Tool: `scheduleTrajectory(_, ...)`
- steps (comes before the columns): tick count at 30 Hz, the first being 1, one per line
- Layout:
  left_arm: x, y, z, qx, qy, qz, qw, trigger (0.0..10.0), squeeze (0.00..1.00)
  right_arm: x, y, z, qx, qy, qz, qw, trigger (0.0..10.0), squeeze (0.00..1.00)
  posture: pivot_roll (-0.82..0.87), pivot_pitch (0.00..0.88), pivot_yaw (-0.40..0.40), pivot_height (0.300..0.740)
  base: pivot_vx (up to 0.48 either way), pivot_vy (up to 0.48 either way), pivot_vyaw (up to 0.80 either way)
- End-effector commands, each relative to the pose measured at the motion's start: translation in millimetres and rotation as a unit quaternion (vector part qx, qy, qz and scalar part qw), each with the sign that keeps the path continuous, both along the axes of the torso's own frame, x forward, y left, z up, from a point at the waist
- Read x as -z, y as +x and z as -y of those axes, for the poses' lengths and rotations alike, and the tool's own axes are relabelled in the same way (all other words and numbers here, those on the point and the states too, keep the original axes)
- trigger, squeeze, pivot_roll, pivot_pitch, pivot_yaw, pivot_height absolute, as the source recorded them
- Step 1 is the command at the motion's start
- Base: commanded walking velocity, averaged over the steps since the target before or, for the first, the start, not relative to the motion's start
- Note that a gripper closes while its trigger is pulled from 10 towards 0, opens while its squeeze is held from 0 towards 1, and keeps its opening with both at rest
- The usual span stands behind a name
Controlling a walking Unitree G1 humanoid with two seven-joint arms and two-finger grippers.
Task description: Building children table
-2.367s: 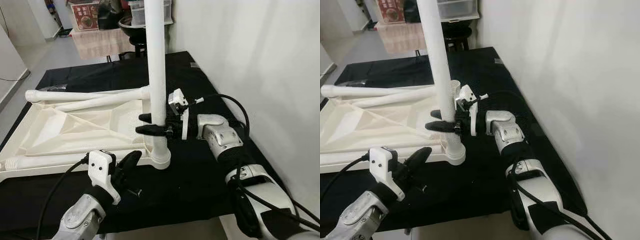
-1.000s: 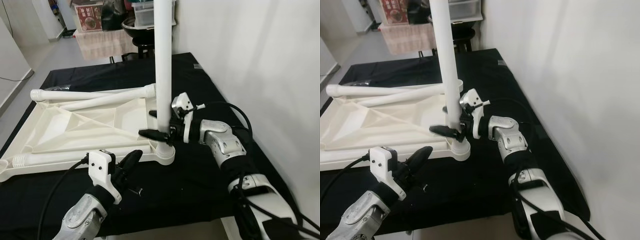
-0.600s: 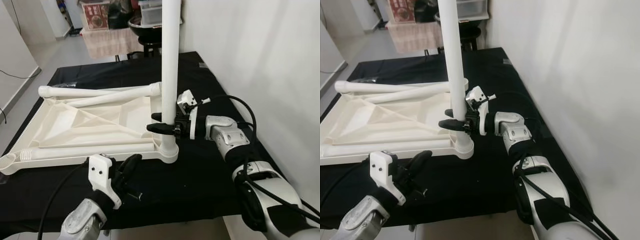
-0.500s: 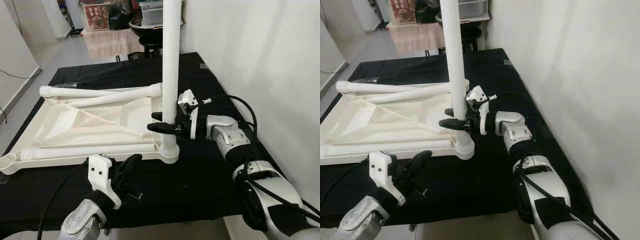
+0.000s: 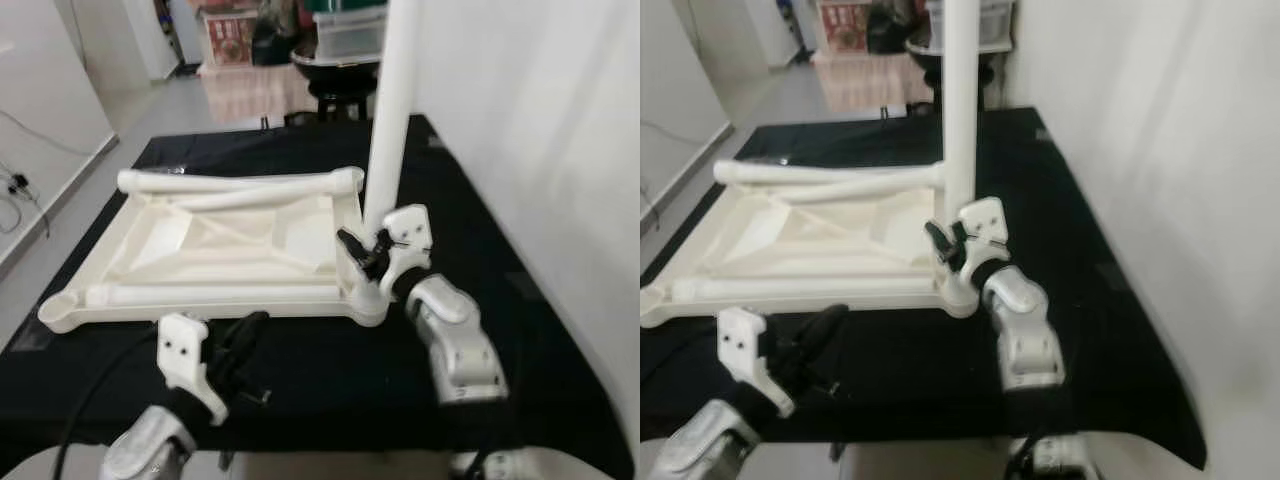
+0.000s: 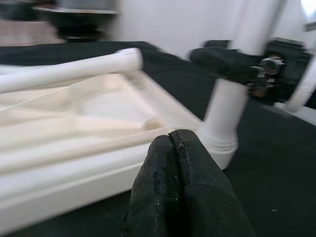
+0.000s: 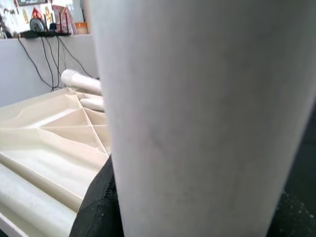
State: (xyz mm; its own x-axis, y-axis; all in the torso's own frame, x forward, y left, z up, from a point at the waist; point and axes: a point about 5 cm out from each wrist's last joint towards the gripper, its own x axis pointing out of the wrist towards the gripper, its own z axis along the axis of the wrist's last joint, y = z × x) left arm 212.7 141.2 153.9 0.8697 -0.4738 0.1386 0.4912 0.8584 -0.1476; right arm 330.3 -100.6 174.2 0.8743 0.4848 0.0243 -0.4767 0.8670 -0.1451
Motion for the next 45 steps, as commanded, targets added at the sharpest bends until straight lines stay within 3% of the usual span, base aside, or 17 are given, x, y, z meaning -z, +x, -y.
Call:
scheduleTrajectory(1,4,1.6,0.4,0.015,0.002,-0.012,1.0,10.0,0.0,27,-0.5,-7.0,-0.031,-0.042,-0.056,0.997,0.0,0.0,-0.11,0.079,0.061,0.74,0.0,0.0,0.0)
scheduleTrajectory(2,4,1.6,0.4,0.015,0.002,-0.012,1.0,10.0,0.0,27,-0.5,-7.0,-0.031,-0.042,-0.056,0.997,0.0,0.0,-0.11,0.079,0.061,0.74,0.0,0.0,0.0)
scheduleTrajectory(3,4,2.2,-0.2,0.006,0.0,-0.01,1.0,10.0,0.0,23,1.0,-9.2,-0.036,-0.026,-0.066,0.997,10.0,0.84,-0.1,0.077,0.059,0.74,0.0,0.0,0.0)
scheduleTrajectory(5,4,2.2,-0.2,0.006,0.0,-0.01,1.0,10.0,0.0,23,1.0,-9.2,-0.036,-0.026,-0.066,0.997,10.0,0.84,-0.1,0.077,0.059,0.74,0.0,0.0,0.0)
scheduleTrajectory(6,4,2.7,-1.0,-0.006,-0.002,-0.007,1.0,10.0,0.0,10,5.9,-10.1,-0.049,0.0,-0.062,0.997,10.0,1.0,-0.1,0.075,0.057,0.74,0.0,0.0,0.0)
scheduleTrajectory(11,3,3.3,-0.6,-0.009,-0.003,-0.006,1.0,10.0,0.0,-8,16.1,-10.0,-0.094,0.023,-0.043,0.994,10.0,1.0,-0.1,0.073,0.053,0.74,0.0,0.0,0.0)
scheduleTrajectory(14,3,4.2,0.2,-0.004,-0.007,-0.007,1.0,10.0,0.0,-24,17.4,-12.1,-0.236,0.039,-0.027,0.97,10.0,1.0,-0.1,0.069,0.055,0.74,0.0,0.0,0.0)
scheduleTrajectory(15,3,4.6,0.8,-0.001,-0.008,-0.007,1.0,10.0,0.0,-29,17.2,-11.3,-0.301,0.028,-0.022,0.953,10.0,0.33,-0.1,0.068,0.054,0.74,0.0,0.0,0.0)
scheduleTrajectory(16,3,4.6,0.8,-0.001,-0.008,-0.007,1.0,10.0,0.0,-29,17.2,-11.3,-0.301,0.028,-0.022,0.953,10.0,0.33,-0.1,0.068,0.054,0.74,0.0,0.0,0.0)
scheduleTrajectory(17,3,4.9,1.6,0.001,-0.011,-0.007,1.0,10.0,0.0,-33,19.2,-8.9,-0.376,0.005,-0.031,0.926,10.0,0.0,-0.1,0.068,0.052,0.74,0.0,0.0,0.0)
scheduleTrajectory(23,3,4.5,2.5,0.001,-0.012,-0.007,1.0,10.0,0.0,-35,26.6,-7.7,-0.405,0.009,-0.058,0.912,10.0,0.0,-0.09,0.069,0.047,0.74,0.0,0.0,0.0)
scheduleTrajectory(25,3,4.2,2.8,-0.001,-0.012,-0.007,1.0,10.0,0.0,-34,33.0,-7.6,-0.411,0.017,-0.079,0.908,0.0,0.0,-0.08,0.069,0.047,0.74,0.0,0.0,0.0)
scheduleTrajectory(30,3,4.0,3.1,-0.001,-0.012,-0.007,1.0,10.0,0.0,-33,36.8,-4.6,-0.424,0.015,-0.09,0.901,0.0,0.0,-0.08,0.068,0.047,0.74,0.0,0.0,0.0)
scheduleTrajectory(42,3,2.0,3.7,0.0,-0.013,-0.008,1.0,10.0,0.0,-25,35.1,19.5,-0.367,-0.025,-0.069,0.927,0.0,0.0,-0.09,0.082,0.054,0.74,0.0,0.0,0.0)
scheduleTrajectory(43,3,1.3,3.2,0.001,-0.013,-0.009,1.0,10.0,0.0,-23,33.3,24.0,-0.342,-0.025,-0.071,0.937,0.0,0.0,-0.09,0.085,0.043,0.74,0.0,0.0,0.0)
scheduleTrajectory(44,3,0.1,2.1,0.002,-0.013,-0.01,1.0,10.0,0.0,-14,40.3,24.4,-0.153,0.006,-0.068,0.986,0.0,0.0,-0.09,0.084,0.034,0.74,0.0,0.0,0.0)
scheduleTrajectory(45,3,0.1,2.1,0.002,-0.013,-0.01,1.0,10.0,0.0,-14,40.3,24.4,-0.153,0.006,-0.068,0.986,0.0,0.0,-0.09,0.084,0.034,0.74,0.0,0.0,0.0)
